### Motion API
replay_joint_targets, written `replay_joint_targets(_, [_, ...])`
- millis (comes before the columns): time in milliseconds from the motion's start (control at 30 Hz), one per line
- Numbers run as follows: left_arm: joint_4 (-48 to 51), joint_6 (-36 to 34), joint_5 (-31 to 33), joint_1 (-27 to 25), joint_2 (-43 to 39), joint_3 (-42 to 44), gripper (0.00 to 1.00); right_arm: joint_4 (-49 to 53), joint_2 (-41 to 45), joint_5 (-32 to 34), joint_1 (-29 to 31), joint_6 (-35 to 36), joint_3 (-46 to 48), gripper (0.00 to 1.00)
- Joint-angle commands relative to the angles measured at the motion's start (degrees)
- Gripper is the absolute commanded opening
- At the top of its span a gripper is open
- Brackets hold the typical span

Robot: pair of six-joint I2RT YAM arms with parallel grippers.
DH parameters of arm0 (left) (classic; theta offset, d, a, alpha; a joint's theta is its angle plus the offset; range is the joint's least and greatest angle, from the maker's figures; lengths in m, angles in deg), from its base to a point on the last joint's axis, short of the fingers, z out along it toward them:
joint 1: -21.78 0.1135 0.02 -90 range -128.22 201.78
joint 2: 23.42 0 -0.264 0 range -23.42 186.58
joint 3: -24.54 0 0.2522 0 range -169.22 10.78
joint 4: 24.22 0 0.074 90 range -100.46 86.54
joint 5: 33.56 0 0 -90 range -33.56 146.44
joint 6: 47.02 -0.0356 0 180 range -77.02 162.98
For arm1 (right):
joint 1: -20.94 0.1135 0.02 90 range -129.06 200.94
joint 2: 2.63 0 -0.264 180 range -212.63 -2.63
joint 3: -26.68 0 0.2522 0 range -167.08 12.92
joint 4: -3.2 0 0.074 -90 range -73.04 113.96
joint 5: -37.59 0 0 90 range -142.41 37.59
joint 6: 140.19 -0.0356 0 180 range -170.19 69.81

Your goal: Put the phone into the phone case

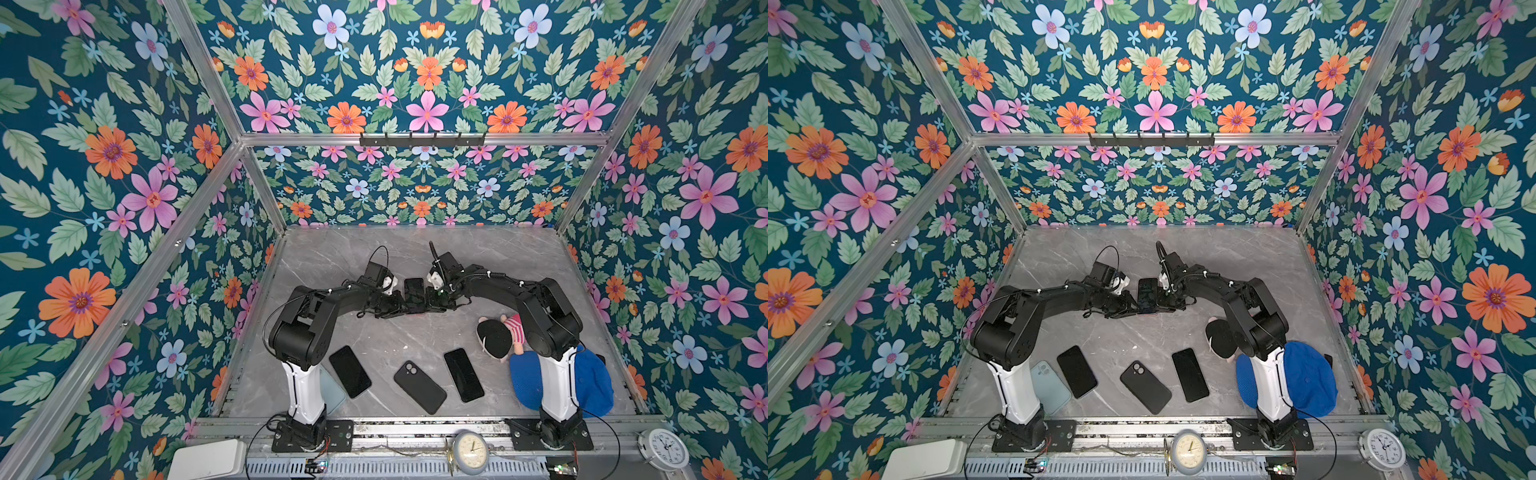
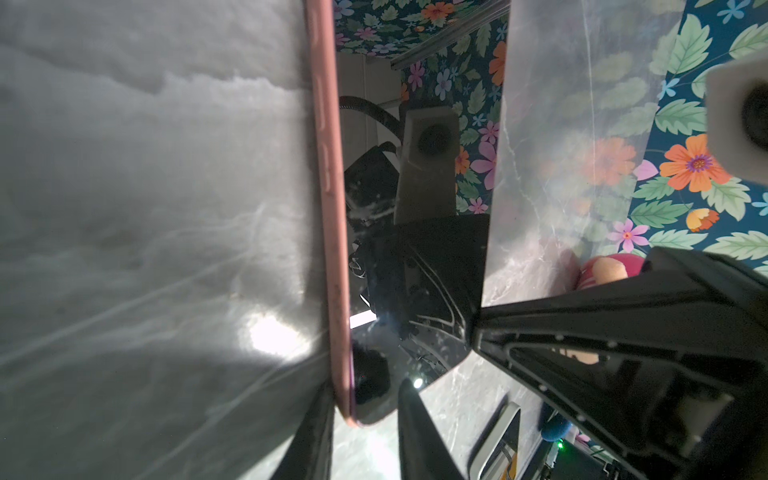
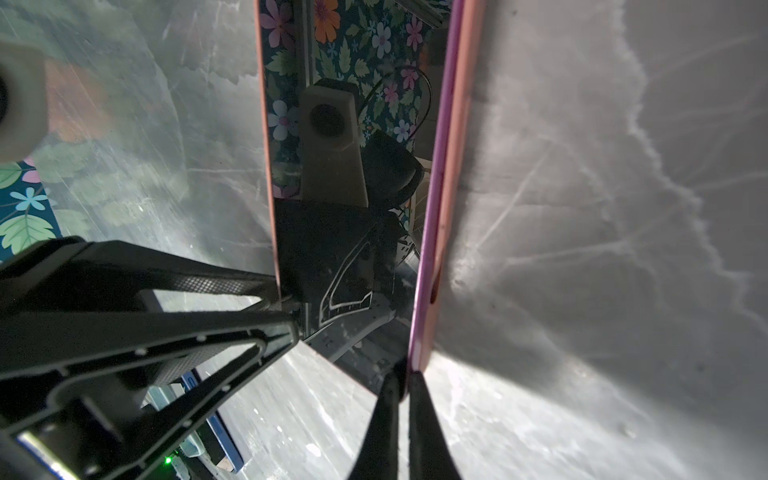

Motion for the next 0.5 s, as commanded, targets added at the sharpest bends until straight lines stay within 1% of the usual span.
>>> replay_joint_targets(0, [-0.54, -0.30, -2.07, -0.98, 0.55, 0.50, 0.29, -4.51, -1.82, -4.27, 1.16, -0.78, 1.09, 0.07])
replay_joint_targets(233, [-1.45, 0.07, -2.46, -0.98, 0.02, 1.16, 0.31, -4.71, -1.59, -3.89, 1.22, -0.96, 1.41, 0.07])
replay_joint_targets(467, [-1.91, -0.08, -2.47, -0.98, -0.51, 1.73, 0.37, -4.23, -1.07, -3.02, 1.22, -0.76, 1.59, 0.09])
